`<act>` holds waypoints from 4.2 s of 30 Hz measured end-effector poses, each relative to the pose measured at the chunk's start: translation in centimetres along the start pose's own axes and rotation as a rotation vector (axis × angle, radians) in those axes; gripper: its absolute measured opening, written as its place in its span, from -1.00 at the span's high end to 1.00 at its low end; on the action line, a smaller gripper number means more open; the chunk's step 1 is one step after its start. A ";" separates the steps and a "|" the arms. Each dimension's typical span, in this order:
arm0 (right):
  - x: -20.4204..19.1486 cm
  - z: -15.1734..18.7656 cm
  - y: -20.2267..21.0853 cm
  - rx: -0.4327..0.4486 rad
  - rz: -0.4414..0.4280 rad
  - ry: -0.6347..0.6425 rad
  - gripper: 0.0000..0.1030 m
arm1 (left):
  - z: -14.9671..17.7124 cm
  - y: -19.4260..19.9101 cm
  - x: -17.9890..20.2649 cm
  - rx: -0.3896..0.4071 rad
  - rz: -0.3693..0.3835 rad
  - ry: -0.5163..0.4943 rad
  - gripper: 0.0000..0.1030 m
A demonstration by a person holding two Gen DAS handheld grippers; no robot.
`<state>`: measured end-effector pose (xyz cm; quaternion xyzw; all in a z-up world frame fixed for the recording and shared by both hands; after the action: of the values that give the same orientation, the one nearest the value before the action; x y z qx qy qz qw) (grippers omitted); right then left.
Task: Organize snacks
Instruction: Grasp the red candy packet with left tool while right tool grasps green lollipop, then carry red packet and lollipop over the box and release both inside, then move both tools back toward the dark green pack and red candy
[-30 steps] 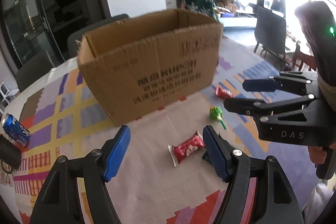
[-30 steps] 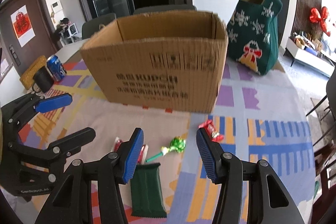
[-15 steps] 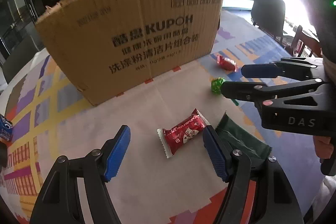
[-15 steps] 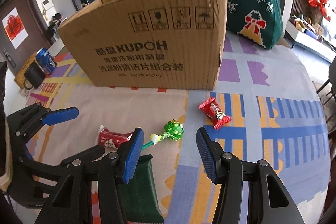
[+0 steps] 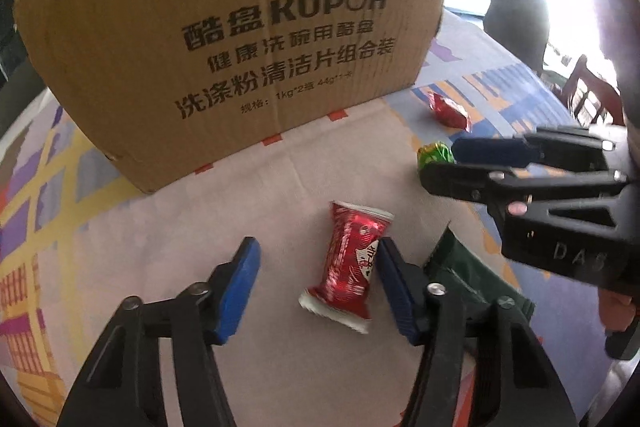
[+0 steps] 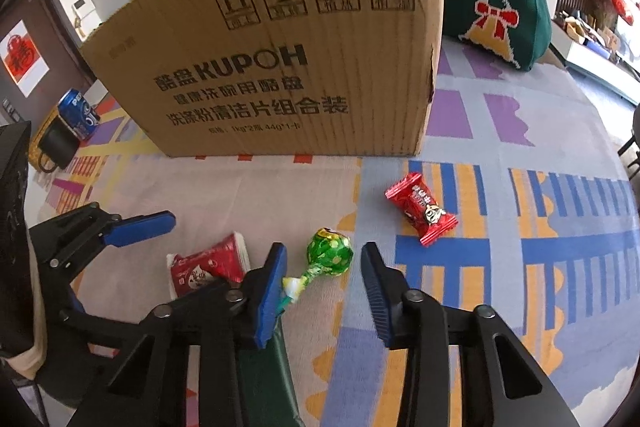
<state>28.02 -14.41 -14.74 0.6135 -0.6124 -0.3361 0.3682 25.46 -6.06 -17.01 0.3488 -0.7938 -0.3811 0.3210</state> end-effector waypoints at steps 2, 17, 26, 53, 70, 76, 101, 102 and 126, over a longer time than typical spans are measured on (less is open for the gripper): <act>-0.1 0.1 -0.4 -0.009 0.004 0.001 0.37 | -0.1 0.2 -0.1 0.013 0.006 0.015 0.14; -0.6 0.4 -0.2 0.004 -0.007 0.001 0.49 | -1.1 2.7 0.3 0.073 0.046 0.086 0.58; -0.6 -0.4 3.1 0.079 -0.019 0.002 0.49 | -1.9 5.7 1.0 0.158 0.038 0.108 0.58; -0.6 -7.1 12.8 0.358 -0.034 0.033 0.49 | -9.2 14.7 1.8 0.414 -0.028 0.082 0.58; -0.4 -14.5 12.5 0.384 -0.028 0.087 0.49 | -16.2 14.5 -2.0 0.377 -0.098 0.169 0.58; -0.2 -16.8 10.7 0.343 -0.029 0.117 0.20 | -17.0 14.1 -3.0 0.344 -0.175 0.241 -0.01; 5.0 -8.6 11.2 0.334 -0.029 0.259 0.01 | -6.4 10.4 7.9 0.257 -0.275 0.330 -0.41; 5.3 -8.2 11.0 0.329 -0.028 0.264 0.01 | -6.0 10.0 8.0 0.256 -0.268 0.354 -0.41; 5.4 -1.0 2.1 0.126 -0.055 0.402 0.01 | 0.9 0.0 7.8 0.065 -0.235 0.646 -0.40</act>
<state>28.00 -19.77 -12.22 0.7064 -0.5295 -0.1781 0.4346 20.48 -11.97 -15.60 0.5504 -0.6172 -0.2600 0.4986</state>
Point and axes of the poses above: each gripper's, at about its wrist camera, not at the fingertips, and y roughly against the way its jaws point, x to its right, z to its underside, the point moved 4 cm from there along -y, roughly the way its jaws point, and after that the axes turned 14 degrees about z, right-handed, at the moved point
